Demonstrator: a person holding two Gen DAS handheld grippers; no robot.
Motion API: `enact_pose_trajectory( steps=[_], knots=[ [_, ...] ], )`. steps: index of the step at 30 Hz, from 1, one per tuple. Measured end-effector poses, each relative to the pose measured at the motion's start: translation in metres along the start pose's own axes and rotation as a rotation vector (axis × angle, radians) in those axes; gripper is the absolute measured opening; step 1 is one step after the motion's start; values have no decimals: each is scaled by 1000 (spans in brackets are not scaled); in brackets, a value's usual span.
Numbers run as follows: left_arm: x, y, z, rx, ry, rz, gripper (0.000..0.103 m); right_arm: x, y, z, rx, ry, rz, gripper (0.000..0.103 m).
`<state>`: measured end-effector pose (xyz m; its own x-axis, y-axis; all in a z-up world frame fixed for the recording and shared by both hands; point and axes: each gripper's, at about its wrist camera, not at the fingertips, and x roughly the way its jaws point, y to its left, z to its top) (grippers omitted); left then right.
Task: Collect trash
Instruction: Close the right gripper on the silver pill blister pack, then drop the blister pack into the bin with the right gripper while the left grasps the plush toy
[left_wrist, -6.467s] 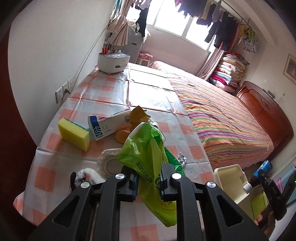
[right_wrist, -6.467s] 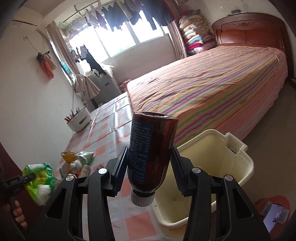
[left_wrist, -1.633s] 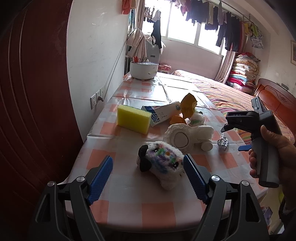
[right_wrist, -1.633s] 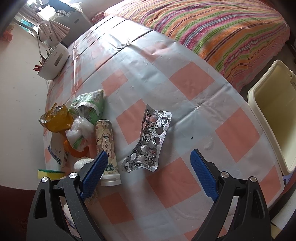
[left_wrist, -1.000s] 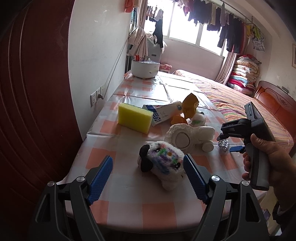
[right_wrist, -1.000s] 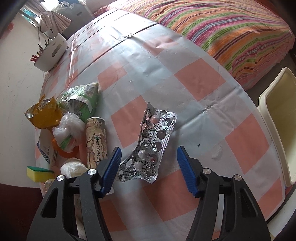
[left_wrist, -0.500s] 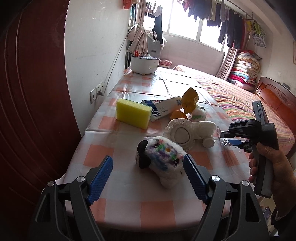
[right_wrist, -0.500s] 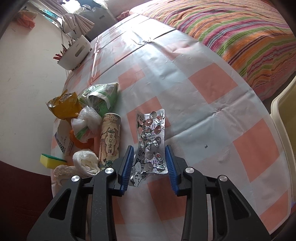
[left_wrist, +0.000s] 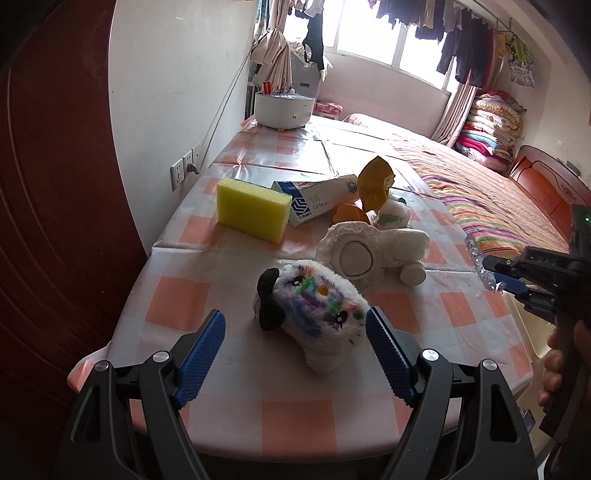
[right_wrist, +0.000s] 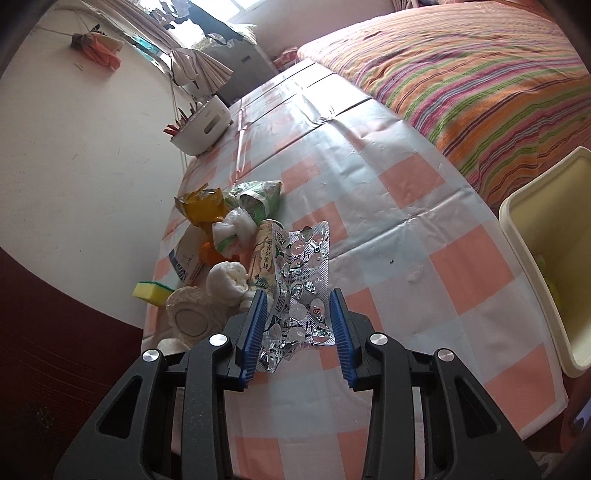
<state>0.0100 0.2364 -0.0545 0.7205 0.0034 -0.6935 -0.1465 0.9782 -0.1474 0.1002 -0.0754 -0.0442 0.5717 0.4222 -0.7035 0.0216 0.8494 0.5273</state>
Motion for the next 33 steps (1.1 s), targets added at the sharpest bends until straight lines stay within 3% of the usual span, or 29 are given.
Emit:
enact_pose_trajectory(
  steps=[5, 12, 16, 19, 26, 33],
  knots=[
    [20, -9, 6, -34, 56, -34, 76, -22, -2, -4, -6, -27, 48, 34],
    [50, -20, 13, -124, 160, 15, 76, -48, -4, -4, -19, -69, 106, 34],
    [62, -24, 12, -129, 171, 69, 76, -60, -15, -4, -7, -93, 137, 34],
    [70, -20, 9, -168, 184, 67, 76, -69, -27, -4, 2, -116, 138, 34],
    [73, -18, 8, -180, 157, 85, 52, -84, -69, -7, 65, -161, 133, 34],
    [66, -18, 9, -187, 134, 78, 44, -98, -109, -5, 133, -216, 97, 34]
  ],
)
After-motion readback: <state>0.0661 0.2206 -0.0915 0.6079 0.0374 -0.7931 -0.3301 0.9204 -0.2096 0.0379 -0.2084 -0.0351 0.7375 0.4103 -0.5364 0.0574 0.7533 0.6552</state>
